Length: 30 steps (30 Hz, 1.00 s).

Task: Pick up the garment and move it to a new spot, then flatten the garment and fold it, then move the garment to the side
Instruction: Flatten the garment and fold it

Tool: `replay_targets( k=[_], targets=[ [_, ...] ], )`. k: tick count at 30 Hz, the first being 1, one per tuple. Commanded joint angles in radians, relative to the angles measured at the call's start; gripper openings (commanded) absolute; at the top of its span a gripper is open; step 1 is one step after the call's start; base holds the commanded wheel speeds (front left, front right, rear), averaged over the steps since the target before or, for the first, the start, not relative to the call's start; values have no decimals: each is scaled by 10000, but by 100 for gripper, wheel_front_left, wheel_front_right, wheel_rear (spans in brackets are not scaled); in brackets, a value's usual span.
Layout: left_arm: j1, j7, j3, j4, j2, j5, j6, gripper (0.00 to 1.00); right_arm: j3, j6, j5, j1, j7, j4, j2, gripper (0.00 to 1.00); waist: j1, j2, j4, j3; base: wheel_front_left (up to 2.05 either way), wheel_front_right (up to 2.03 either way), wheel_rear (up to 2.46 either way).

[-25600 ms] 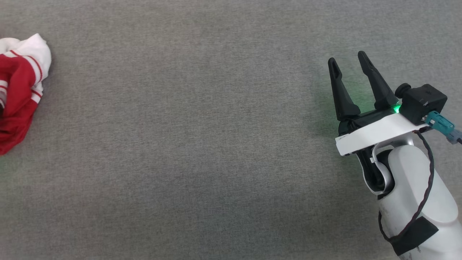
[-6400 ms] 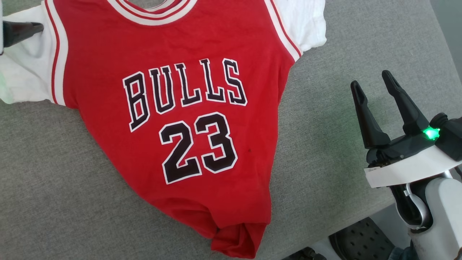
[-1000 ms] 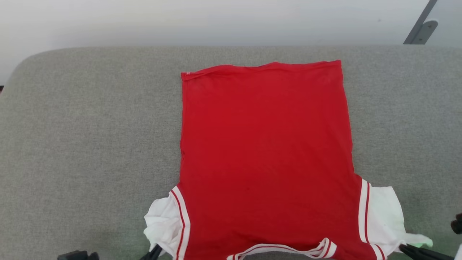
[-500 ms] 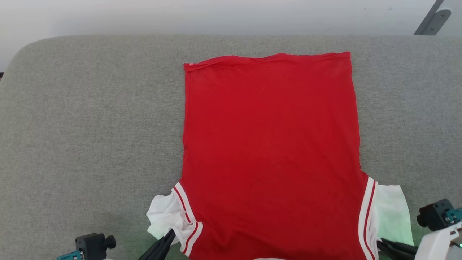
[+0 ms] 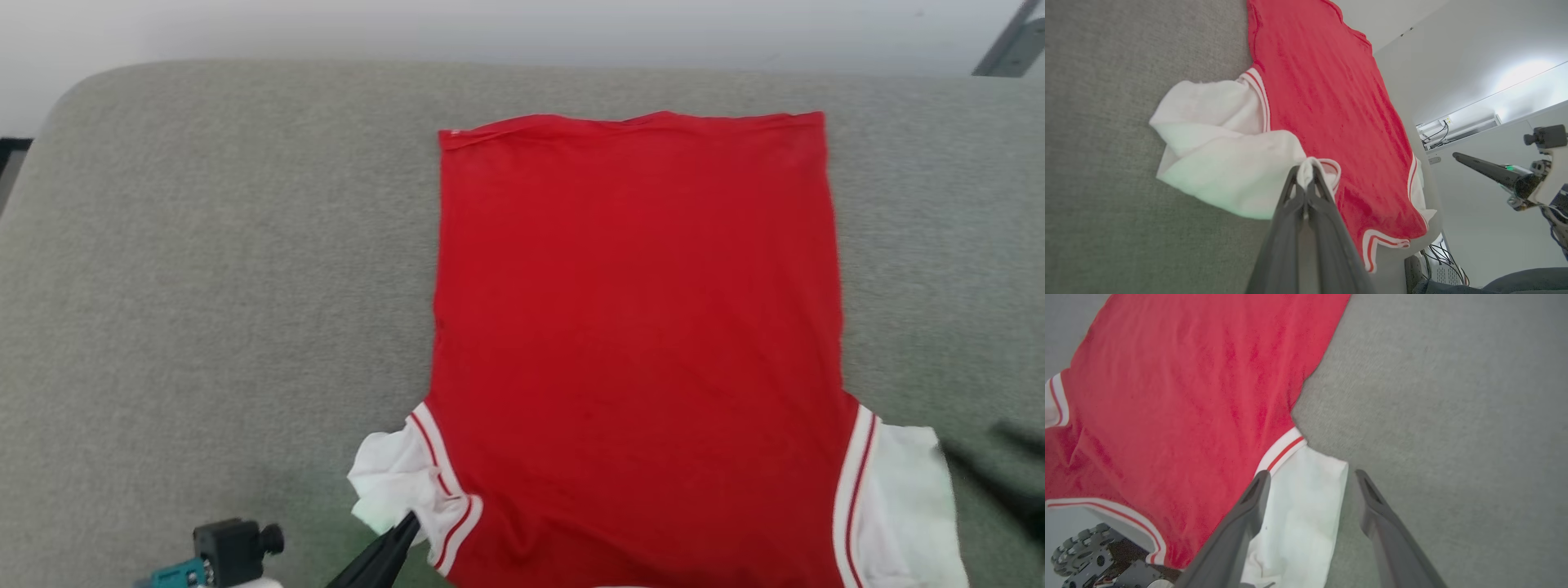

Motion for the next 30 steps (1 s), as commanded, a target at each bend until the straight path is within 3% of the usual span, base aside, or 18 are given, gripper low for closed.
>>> replay_targets(
  k=[1, 5, 8, 13, 21, 30],
  targets=[
    [-230, -48, -17, -59, -46, 126, 23, 0, -314, -7, -182, -218, 175, -165, -50, 100, 0, 0, 201, 103, 0, 0, 0],
    [-572, -48, -145, -239, -182, 326, 23, 0, -1573, -5, -414, -1440, 986, -427, -87, 100, 0, 0, 713, 470, 0, 0, 0],
    [-968, -48, -306, -396, -278, 455, 23, 0, -1864, -7, -738, -3014, 1535, 23, -121, 100, 0, 0, 1117, 860, 0, 0, 0],
    [-1641, -48, -682, -571, -461, 627, 23, 0, -1242, -5, -1713, -5792, 2355, 1753, -191, 100, 0, 0, 1840, 1464, 0, 0, 0],
    [-2503, -48, -1151, -679, -890, 820, 23, 0, 670, -7, -3151, -9395, 3364, 5135, -232, 100, 0, 0, 2671, 2608, 0, 0, 0],
    [-3005, -48, -1348, -728, -1021, 707, 23, 0, 1211, -5, -3477, -11190, 3718, 7232, 57, 100, 0, 0, 2873, 3502, 0, 0, 0]
  ],
)
